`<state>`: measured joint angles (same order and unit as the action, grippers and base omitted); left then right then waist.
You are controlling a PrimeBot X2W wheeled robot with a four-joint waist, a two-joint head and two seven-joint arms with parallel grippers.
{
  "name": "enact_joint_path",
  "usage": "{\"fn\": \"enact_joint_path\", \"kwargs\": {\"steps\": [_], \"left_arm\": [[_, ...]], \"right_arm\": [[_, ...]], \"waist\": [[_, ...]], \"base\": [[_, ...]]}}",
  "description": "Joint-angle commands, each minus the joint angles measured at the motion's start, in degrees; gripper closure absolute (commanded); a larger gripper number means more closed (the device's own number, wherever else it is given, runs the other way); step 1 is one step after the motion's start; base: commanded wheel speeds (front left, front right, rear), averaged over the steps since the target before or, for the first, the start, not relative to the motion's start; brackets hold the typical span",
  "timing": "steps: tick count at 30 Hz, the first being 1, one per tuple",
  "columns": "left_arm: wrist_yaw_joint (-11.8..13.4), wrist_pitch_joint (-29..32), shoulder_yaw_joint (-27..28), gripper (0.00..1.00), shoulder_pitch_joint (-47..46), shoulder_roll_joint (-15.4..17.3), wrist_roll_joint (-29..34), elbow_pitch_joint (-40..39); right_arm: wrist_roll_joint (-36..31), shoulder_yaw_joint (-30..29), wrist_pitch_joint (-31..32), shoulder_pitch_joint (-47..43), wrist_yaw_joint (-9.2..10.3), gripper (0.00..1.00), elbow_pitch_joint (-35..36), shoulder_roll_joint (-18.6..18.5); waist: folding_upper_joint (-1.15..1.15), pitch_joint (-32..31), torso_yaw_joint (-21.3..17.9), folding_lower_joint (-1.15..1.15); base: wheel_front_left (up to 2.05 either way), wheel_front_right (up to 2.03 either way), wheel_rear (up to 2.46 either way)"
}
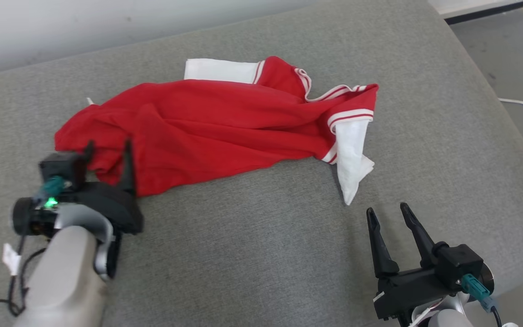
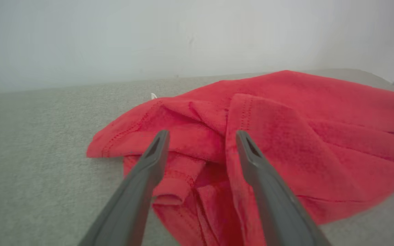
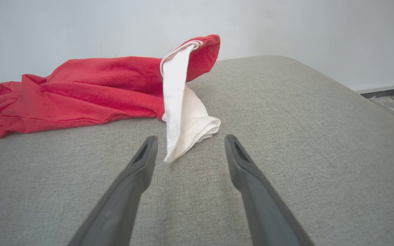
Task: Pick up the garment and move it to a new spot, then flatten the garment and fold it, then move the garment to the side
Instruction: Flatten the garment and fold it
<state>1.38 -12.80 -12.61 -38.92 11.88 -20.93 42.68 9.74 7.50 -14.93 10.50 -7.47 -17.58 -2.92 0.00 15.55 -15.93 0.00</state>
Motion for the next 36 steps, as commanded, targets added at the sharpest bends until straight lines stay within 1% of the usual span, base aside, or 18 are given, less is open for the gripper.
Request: {"fn": "enact_joint_path", "kwargs": {"steps": [1, 3, 5, 8, 10, 14, 22, 25, 29, 30, 31, 32, 33, 34, 35, 36], "left_arm": [[-0.3, 0.7, -0.5, 0.00, 1.0, -0.3, 0.2, -0.5], [-1.4, 3.0, -1.7, 0.00, 1.0, -0.7, 0.1, -1.4], [-2.3, 7.0, -3.2, 0.00, 0.6, -1.2, 0.1, -1.8], [-2.1, 10.8, -4.0, 0.00, 0.5, -1.2, -0.1, -1.4], [-2.6, 12.4, -4.2, 0.00, 0.2, -1.2, -0.7, -1.3], [-2.9, 15.9, -5.2, 0.00, -0.6, -0.3, -0.4, -0.5], [-3.0, 18.2, -7.0, 0.00, -1.5, 0.5, 0.7, -1.7], [-3.8, 17.4, -7.9, 0.00, -2.1, 0.8, 1.4, -2.6], [-3.8, 17.6, -8.6, 0.00, -2.4, 0.9, 1.6, -2.7], [-4.0, 17.6, -8.8, 0.03, -2.6, 0.8, 1.6, -2.6], [-4.0, 17.6, -8.8, 0.03, -2.6, 0.8, 1.6, -2.6], [-4.1, 17.9, -8.9, 0.11, -2.8, 0.9, 1.5, -2.4], [-4.2, 18.1, -9.0, 0.38, -2.9, 0.9, 1.4, -2.2], [-4.3, 18.2, -9.1, 0.51, -3.0, 0.9, 1.3, -2.1], [-4.2, 18.2, -9.2, 0.73, -3.1, 1.0, 1.4, -2.0], [-4.1, 18.0, -9.3, 1.00, -3.1, 1.0, 1.5, -2.0]], "right_arm": [[0.0, 0.0, -0.2, 0.0, -0.05, 0.00, -0.1, 0.1], [0.2, 0.2, -0.2, 0.0, -0.05, 0.00, -0.2, 0.0], [0.5, 0.7, -0.2, 0.3, -0.05, 0.00, -0.3, 0.0], [1.1, 1.6, -0.2, 0.4, -0.05, 0.00, -0.4, 0.0], [1.6, 1.8, -0.2, 0.2, -0.05, 0.00, -0.5, 0.0], [2.6, 2.0, -0.3, 0.3, -0.05, 0.00, -0.8, 0.0], [3.1, 1.6, -0.3, 0.7, -0.05, 0.00, -1.0, 0.0], [3.4, 2.0, -0.2, 0.9, -0.05, 0.00, -1.1, 0.0], [3.4, 2.4, -0.2, 1.0, -0.05, 0.00, -1.1, 0.0], [3.4, 2.5, -0.2, 1.0, -0.05, 0.00, -1.1, 0.0], [3.4, 2.5, -0.2, 1.0, -0.05, 0.00, -1.1, 0.0], [3.4, 2.6, -0.2, 1.1, -0.05, 0.00, -1.1, 0.0], [3.3, 2.6, -0.2, 1.1, -0.05, 0.00, -1.1, 0.0], [3.3, 2.6, -0.2, 1.1, -0.05, 0.00, -1.1, 0.0], [3.3, 2.5, -0.2, 1.1, -0.05, 0.00, -1.0, 0.0], [3.2, 2.5, -0.2, 1.0, -0.05, 0.00, -1.0, 0.0]], "waist": [[0.00, -0.8, 1.2, 0.00], [0.00, -1.0, 1.7, 0.00], [0.00, -1.3, 1.8, 0.00], [0.00, -1.4, 1.1, 0.00], [0.00, -1.3, 0.6, 0.00], [0.00, -0.7, -0.5, 0.00], [0.00, -0.3, -1.0, 0.00], [0.00, -0.4, -0.8, 0.00], [0.00, -0.4, -0.6, 0.00], [0.00, -0.4, -0.6, 0.00], [0.00, -0.4, -0.6, 0.00], [0.00, -0.4, -0.7, 0.00], [0.00, -0.4, -0.7, 0.00], [0.00, -0.4, -0.7, 0.00], [0.00, -0.4, -0.7, 0.00], [0.00, -0.4, -0.7, 0.00]], "base": [[0.00, 0.00, 0.00], [0.00, 0.00, 0.00], [0.00, 0.00, 0.00], [0.00, 0.00, 0.00], [0.00, 0.00, 0.00], [0.00, 0.00, 0.00], [0.00, 0.00, 0.00], [0.00, 0.00, 0.00], [0.00, 0.00, 0.00], [0.00, 0.00, 0.00], [0.00, 0.00, 0.00], [0.00, 0.00, 0.00], [0.00, 0.00, 0.00], [0.00, 0.00, 0.00], [0.00, 0.00, 0.00], [0.00, 0.00, 0.00]]}}
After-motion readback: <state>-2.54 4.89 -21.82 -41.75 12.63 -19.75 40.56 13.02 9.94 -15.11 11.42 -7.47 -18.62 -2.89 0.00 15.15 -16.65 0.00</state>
